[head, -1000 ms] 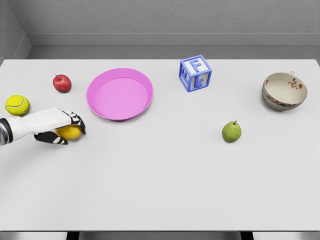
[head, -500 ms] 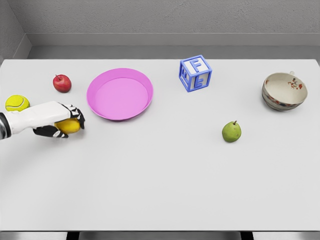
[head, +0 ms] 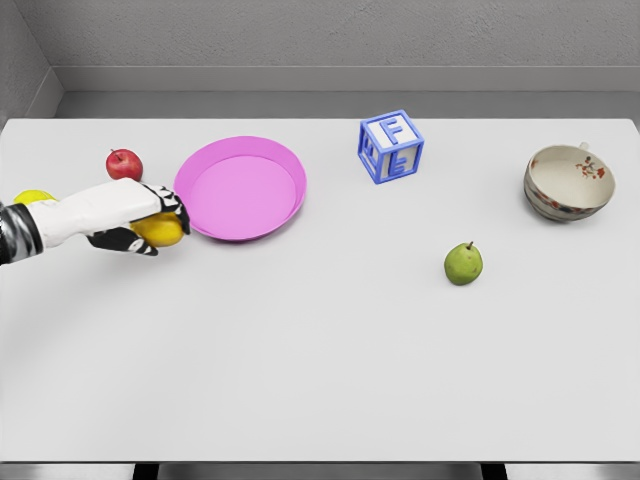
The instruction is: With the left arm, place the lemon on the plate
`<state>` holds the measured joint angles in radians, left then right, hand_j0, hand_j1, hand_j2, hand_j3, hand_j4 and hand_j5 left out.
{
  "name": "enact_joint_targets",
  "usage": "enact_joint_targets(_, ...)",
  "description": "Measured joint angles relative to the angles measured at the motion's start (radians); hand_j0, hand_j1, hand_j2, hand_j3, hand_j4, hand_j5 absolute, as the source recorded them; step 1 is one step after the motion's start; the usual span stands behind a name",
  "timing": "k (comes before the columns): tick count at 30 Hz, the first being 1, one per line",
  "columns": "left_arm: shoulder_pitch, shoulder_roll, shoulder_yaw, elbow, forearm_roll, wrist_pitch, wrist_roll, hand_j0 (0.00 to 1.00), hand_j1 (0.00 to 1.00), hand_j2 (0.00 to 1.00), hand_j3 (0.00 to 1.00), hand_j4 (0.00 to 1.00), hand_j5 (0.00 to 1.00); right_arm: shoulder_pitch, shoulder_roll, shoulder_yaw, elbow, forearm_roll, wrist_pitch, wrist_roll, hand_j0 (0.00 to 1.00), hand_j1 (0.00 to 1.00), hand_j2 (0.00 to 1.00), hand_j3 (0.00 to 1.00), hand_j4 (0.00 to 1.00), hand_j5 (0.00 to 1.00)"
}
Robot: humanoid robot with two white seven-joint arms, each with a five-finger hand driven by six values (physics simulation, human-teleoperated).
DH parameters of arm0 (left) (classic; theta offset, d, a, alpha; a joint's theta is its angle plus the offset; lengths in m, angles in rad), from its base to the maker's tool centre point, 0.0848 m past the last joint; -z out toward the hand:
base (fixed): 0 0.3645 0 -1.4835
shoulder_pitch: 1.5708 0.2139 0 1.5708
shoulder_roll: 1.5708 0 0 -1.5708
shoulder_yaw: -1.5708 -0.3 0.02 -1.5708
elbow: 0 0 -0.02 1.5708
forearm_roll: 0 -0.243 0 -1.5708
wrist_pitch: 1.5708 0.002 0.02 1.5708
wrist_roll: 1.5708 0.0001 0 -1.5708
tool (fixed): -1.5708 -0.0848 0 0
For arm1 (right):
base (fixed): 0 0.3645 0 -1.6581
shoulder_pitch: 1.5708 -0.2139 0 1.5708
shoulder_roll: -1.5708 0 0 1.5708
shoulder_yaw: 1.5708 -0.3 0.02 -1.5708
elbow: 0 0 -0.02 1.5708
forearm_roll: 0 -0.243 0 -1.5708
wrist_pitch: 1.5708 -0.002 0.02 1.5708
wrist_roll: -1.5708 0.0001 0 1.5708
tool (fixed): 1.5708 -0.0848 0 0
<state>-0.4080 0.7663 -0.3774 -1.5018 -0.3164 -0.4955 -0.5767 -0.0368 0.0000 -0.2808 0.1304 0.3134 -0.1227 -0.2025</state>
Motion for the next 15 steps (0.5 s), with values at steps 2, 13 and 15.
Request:
enact_joint_targets(2, -0.008, -0.012, 0.003, 0.0, 0.0, 0.001, 0.0, 0.51, 0.51, 0.51, 0.51, 0.51, 0.51, 0.0, 0.0, 0.0, 0.0, 0.0, 0.0, 0.0, 1.0, 1.0, 1.0, 1.0, 1.0, 1.0)
enact_joint_targets(13, -0.055, -0.076, 0.005, 0.009, 0.002, 0.035, 0.001, 0.51, 0.51, 0.51, 0.51, 0.51, 0.51, 0.0, 0.0, 0.0, 0.0, 0.0, 0.0, 0.0, 1.0, 1.0, 1.0, 1.0, 1.0, 1.0)
enact_joint_targets(15, -0.061, -0.092, 0.005, 0.01, 0.002, 0.045, 0.001, 0.51, 0.51, 0.51, 0.51, 0.51, 0.51, 0.0, 0.0, 0.0, 0.0, 0.0, 0.0, 0.0, 1.0, 1.0, 1.0, 1.0, 1.0, 1.0)
